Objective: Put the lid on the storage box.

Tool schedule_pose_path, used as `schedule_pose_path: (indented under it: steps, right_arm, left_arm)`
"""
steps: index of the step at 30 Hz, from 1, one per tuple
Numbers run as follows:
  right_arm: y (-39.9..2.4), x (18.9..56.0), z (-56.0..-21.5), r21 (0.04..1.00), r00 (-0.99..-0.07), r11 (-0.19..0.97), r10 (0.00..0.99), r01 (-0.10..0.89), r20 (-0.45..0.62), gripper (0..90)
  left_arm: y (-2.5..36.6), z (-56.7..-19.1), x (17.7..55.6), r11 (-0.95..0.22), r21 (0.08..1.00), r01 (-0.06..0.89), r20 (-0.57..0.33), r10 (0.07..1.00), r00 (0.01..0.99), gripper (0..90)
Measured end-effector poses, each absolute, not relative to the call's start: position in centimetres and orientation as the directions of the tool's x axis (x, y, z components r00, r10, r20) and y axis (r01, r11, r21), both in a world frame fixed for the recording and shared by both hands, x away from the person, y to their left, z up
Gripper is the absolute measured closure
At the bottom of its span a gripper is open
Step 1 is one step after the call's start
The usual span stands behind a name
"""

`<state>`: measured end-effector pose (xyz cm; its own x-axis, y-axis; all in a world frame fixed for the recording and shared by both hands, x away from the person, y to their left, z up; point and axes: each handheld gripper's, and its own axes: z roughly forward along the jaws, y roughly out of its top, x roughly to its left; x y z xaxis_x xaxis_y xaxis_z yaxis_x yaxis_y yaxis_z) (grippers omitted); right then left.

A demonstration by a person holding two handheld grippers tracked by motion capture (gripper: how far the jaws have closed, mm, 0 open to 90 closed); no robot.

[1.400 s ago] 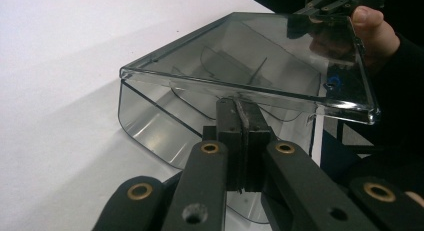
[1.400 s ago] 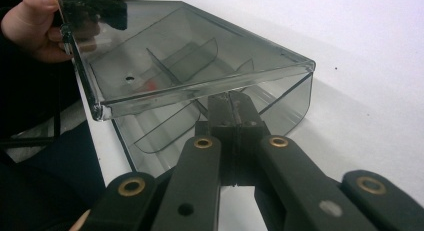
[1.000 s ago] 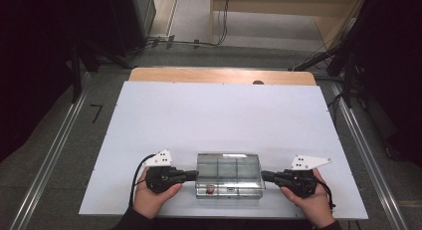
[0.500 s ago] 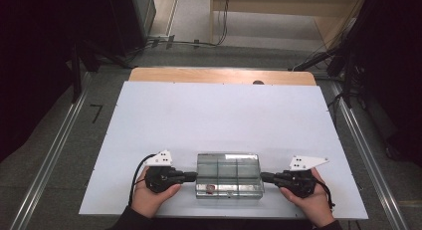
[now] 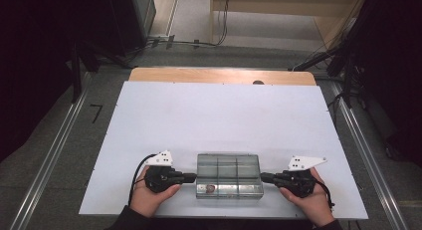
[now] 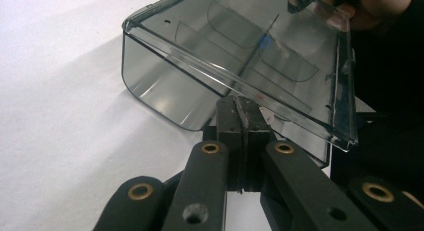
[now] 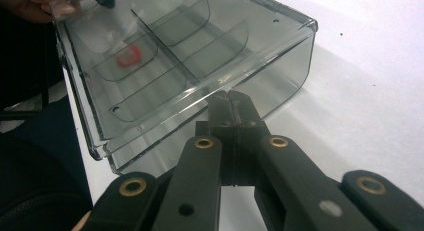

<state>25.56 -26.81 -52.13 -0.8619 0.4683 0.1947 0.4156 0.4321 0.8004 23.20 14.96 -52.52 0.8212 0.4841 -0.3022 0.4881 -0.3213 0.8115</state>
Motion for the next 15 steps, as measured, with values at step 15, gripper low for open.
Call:
schedule_pose_path:
  steps: [15]
  right_arm:
    - [-27.25, 25.63, -51.87, 0.813, -0.846, 0.407, 0.502, 0.417, 0.182, 81.4]
  left_arm:
    - [15.39, -52.29, 23.16, -0.3, 0.827, 0.475, -0.297, 0.484, 0.823, 87.3]
